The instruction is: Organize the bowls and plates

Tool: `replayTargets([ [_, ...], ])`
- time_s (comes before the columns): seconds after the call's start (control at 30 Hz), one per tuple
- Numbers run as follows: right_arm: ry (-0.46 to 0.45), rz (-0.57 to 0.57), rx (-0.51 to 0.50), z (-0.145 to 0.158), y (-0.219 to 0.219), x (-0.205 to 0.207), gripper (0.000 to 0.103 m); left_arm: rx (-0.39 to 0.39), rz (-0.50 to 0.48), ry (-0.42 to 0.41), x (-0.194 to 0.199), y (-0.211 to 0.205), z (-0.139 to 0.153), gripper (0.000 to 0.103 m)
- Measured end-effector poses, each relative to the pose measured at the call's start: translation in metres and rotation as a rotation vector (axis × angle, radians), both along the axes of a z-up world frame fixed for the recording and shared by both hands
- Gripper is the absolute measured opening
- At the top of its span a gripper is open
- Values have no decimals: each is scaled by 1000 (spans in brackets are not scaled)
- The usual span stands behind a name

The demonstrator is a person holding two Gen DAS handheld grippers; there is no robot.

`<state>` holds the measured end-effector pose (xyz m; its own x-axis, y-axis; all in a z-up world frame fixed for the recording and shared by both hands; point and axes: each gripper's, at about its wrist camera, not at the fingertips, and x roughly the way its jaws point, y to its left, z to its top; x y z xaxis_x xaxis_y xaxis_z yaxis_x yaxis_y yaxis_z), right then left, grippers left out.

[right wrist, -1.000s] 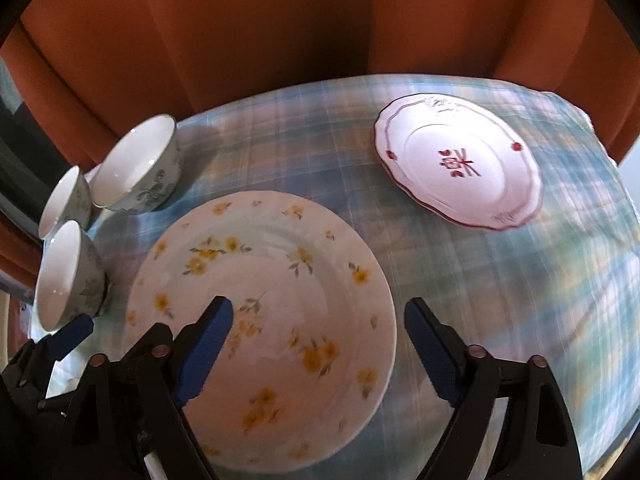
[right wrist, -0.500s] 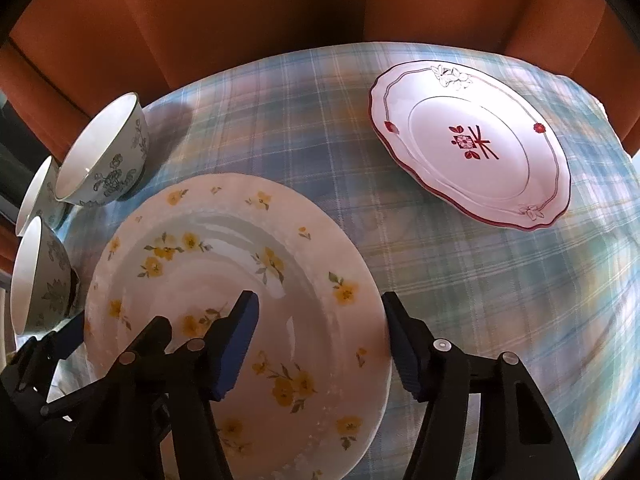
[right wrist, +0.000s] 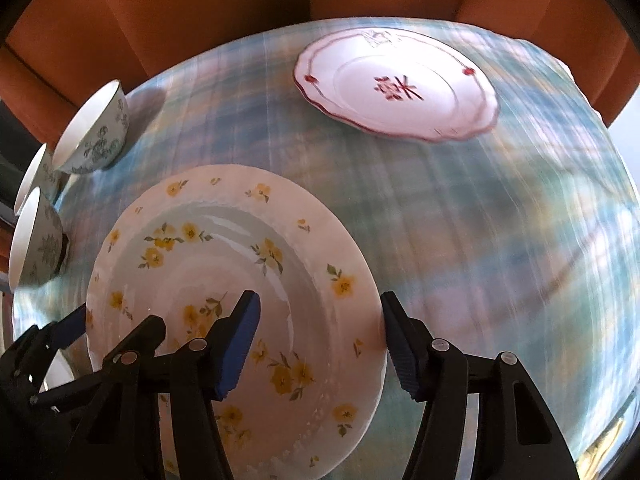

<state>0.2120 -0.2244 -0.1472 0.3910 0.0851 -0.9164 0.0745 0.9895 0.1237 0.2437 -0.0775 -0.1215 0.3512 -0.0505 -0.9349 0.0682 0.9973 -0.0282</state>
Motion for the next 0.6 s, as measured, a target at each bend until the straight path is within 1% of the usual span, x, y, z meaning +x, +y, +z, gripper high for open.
replayTargets([
  [0.03, -1, 7, -5, -1, -1, -3, 64, -5, -1, -5, -1, 1, 0, 73],
  [0.07, -7, 17, -12, -2, -1, -6, 63, -2, -4, -7, -2, 1, 0, 70],
  [0.1, -17, 26, -28, -2, -1, -8, 58, 7, -6, -9, -2, 0, 0, 69],
  [0.13, -21, 35, -33, -2, -2, -9, 56, 15, -5, -9, -2, -2, -1, 69],
  [0.23, -20, 46, -25, -4, -4, -6, 56, 70, -4, -5, -1, -8, -5, 69],
  [0.3, -14, 59, -32, -8, -2, -2, 56, 93, 6, -3, -3, -9, -7, 71],
  [0.47, -19, 70, -16, -11, -3, 1, 57, 110, 50, -7, 1, -11, -8, 73],
  [0.5, -19, 71, -15, -11, -3, 0, 57, 113, 56, 3, 3, -11, -8, 73],
  [0.6, 4, 48, -8, -10, -4, 2, 57, 84, 63, 40, 5, -9, -8, 72],
])
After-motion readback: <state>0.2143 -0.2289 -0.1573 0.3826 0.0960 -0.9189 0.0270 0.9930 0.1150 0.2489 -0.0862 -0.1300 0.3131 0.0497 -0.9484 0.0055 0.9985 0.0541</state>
